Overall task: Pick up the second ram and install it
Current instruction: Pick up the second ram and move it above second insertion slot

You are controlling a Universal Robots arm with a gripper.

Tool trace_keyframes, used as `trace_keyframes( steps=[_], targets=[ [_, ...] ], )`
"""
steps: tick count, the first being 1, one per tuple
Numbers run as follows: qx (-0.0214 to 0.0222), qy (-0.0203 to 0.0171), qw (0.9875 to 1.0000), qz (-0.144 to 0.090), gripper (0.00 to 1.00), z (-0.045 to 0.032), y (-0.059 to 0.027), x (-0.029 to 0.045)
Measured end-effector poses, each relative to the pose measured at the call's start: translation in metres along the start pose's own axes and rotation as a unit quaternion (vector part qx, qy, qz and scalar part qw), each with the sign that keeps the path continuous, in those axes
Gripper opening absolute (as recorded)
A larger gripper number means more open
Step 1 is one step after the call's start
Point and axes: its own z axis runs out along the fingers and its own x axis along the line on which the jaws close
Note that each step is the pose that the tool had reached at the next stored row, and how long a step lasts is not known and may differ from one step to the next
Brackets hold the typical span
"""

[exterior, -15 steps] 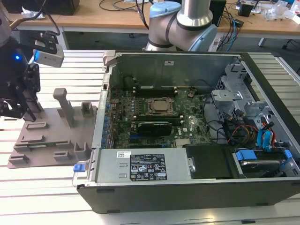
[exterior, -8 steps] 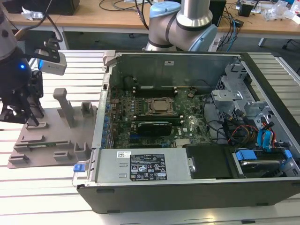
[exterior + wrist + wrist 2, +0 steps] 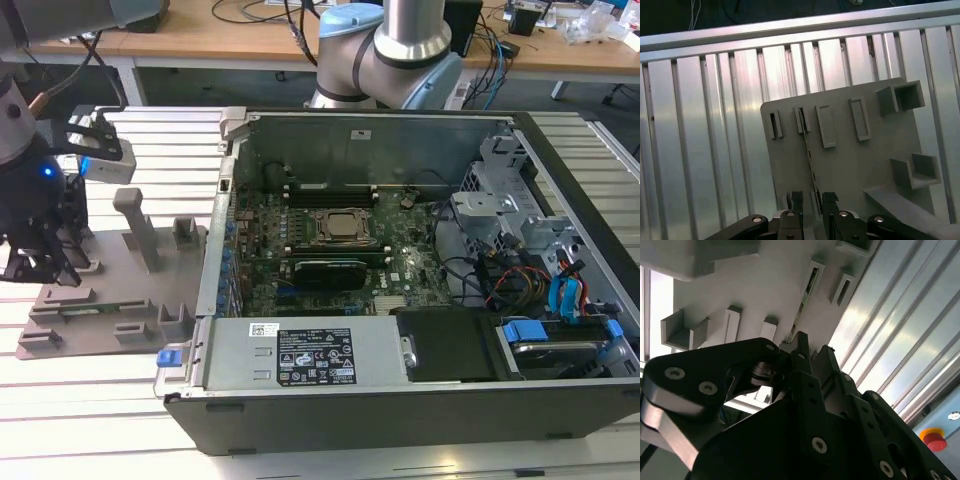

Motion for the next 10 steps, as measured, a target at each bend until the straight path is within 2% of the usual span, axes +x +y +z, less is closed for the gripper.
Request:
trace_keyframes(
  steps=[3, 10],
  targets=[
    [-0.0005, 0.0009, 0.9998, -0.021, 0.30, 0.0070, 0.0008, -0.0004],
    [-0.0004, 0.0029, 0.9997, -0.023, 0.30, 0.0269, 0.0058, -0.0041]
  ],
)
